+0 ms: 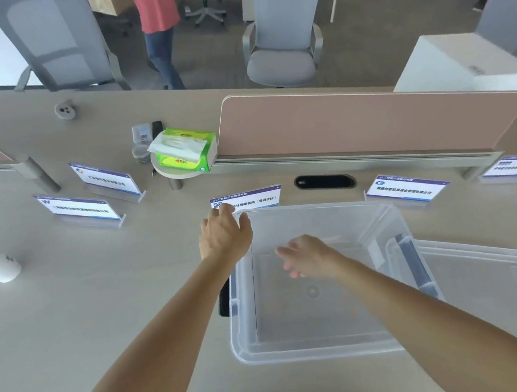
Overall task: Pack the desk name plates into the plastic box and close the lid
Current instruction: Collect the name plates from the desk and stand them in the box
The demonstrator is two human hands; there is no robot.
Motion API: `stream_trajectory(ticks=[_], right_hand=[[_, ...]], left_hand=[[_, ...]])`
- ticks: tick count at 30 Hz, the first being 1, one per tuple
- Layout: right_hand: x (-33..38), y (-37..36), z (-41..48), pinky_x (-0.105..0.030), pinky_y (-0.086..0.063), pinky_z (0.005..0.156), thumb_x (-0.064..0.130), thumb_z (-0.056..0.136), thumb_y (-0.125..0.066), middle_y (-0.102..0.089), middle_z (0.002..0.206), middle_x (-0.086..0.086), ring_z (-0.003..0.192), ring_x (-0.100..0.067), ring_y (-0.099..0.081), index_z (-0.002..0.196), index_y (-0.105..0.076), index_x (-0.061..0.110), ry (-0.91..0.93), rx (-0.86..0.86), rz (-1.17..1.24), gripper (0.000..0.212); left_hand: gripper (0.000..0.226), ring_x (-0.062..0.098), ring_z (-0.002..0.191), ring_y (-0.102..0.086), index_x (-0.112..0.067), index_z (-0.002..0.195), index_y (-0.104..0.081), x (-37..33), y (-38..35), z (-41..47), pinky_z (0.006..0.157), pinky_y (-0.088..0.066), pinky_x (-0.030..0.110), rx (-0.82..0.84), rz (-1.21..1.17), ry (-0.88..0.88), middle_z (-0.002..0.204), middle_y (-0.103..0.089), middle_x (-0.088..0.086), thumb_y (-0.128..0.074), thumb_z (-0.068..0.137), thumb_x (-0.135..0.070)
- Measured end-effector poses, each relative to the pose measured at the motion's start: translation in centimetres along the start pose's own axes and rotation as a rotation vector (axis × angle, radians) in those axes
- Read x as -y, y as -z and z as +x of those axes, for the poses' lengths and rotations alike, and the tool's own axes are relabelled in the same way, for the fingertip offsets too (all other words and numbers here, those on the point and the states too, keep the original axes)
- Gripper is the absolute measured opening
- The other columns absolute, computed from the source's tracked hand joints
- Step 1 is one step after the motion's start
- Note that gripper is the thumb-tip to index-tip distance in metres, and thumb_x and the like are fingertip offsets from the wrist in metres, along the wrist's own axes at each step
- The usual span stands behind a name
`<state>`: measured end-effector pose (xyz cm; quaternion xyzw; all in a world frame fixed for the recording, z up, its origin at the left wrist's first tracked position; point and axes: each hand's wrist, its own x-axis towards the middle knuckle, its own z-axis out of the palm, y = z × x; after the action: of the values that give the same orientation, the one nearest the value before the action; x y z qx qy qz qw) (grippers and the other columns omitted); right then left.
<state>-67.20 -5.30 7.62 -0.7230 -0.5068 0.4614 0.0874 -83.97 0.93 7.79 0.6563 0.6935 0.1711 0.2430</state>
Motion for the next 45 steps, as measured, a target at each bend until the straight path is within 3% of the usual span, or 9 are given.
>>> stream_trajectory(ticks=[5,9,14,20,28,31,35,41,45], right_hand=[[-1.0,6.0,-4.0,-0.039,-0.057,0.080,0.039,0.087,-0.055,-0.075,0.078,-0.001,0.066,-0.015,-0.072,0.080,-0.070,0.007,0.032,-0.235,0.038,0.036],[-3.0,9.4,-7.8,-0.035,-0.055,0.076,0.034,0.091,-0.056,-0.074,0.078,0.000,0.064,-0.014,-0.068,0.081,-0.071,0.011,0.043,-0.397,0.074,0.029],[-7.0,13.0,-12.9,-0.035,-0.057,0.074,0.036,0.089,-0.059,-0.073,0.073,0.004,0.061,-0.009,-0.067,0.079,-0.071,0.017,0.026,-0.537,0.133,0.025],[-12.8,16.9,-18.4,-0.023,-0.052,0.061,0.016,0.094,-0.059,-0.068,0.070,-0.004,0.059,-0.017,-0.060,0.085,-0.072,0.001,0.076,-0.703,0.470,0.022],[-27.0,22.4,-25.4,-0.037,-0.055,0.070,0.033,0.096,-0.056,-0.070,0.066,0.002,0.057,-0.012,-0.061,0.076,-0.072,0.010,0.085,-0.792,0.521,0.034],[-31.6,25.5,-27.9,-0.035,-0.054,0.071,0.033,0.097,-0.056,-0.069,0.067,0.001,0.057,-0.013,-0.060,0.076,-0.072,0.010,0.103,-0.831,0.562,0.034],[-36.2,29.1,-30.0,-0.034,-0.055,0.071,0.031,0.095,-0.060,-0.068,0.069,-0.003,0.058,-0.014,-0.059,0.076,-0.071,0.007,0.111,-0.861,0.641,0.032],[-40.7,33.6,-30.1,-0.026,-0.053,0.066,0.024,0.093,-0.064,-0.066,0.066,-0.001,0.051,-0.007,-0.056,0.084,-0.070,-0.002,0.076,-0.917,0.655,0.028],[-41.6,36.4,-28.2,-0.032,-0.054,0.071,0.021,0.092,-0.065,-0.067,0.069,-0.003,0.056,-0.012,-0.059,0.081,-0.069,0.002,0.043,-0.929,0.584,0.023]], left_hand=[[0.024,0.031,0.105,-0.058,-0.018,0.104,-0.066,-4.0,0.1,-0.3,0.082,-0.050,0.037,-0.009,-0.222,-0.150,0.113,-0.063,0.005,-0.046,0.095,-0.029],[0.018,0.029,0.080,-0.060,-0.019,0.083,-0.059,-8.5,-0.3,-1.2,0.063,-0.039,0.027,0.057,-0.266,-0.267,0.081,-0.063,-0.002,-0.045,0.093,-0.025],[0.017,0.022,0.071,-0.058,-0.021,0.095,-0.066,-14.6,-2.2,-4.2,0.062,-0.041,0.025,0.149,-0.354,-0.395,0.071,-0.063,-0.006,-0.050,0.094,-0.027],[0.011,0.023,0.066,-0.059,-0.020,0.099,-0.061,-22.3,-5.8,-8.7,0.063,-0.045,0.028,0.207,-0.383,-0.599,0.064,-0.061,-0.002,-0.057,0.090,-0.024],[0.022,0.015,0.071,-0.058,-0.018,0.088,-0.068,-34.9,-11.4,-16.1,0.059,-0.039,0.024,0.282,-0.302,-0.608,0.075,-0.065,-0.007,-0.059,0.091,-0.038],[0.031,0.007,0.061,-0.050,-0.020,0.068,-0.059,-39.2,-13.7,-18.9,0.056,-0.036,0.025,0.265,-0.272,-0.635,0.066,-0.057,-0.008,-0.061,0.091,-0.041],[0.047,0.021,0.060,-0.052,-0.022,0.052,-0.043,-43.2,-16.6,-21.1,0.058,-0.043,0.028,0.274,-0.248,-0.644,0.051,-0.043,-0.007,-0.066,0.088,-0.041],[0.041,0.020,0.054,-0.046,-0.021,0.054,-0.043,-45.4,-19.6,-19.7,0.055,-0.039,0.031,0.362,-0.190,-0.668,0.047,-0.039,-0.009,-0.071,0.083,-0.033],[0.039,0.017,0.048,-0.037,-0.026,0.054,-0.046,-45.6,-21.0,-16.9,0.054,-0.034,0.028,0.398,-0.179,-0.637,0.043,-0.040,-0.013,-0.072,0.082,-0.029]])
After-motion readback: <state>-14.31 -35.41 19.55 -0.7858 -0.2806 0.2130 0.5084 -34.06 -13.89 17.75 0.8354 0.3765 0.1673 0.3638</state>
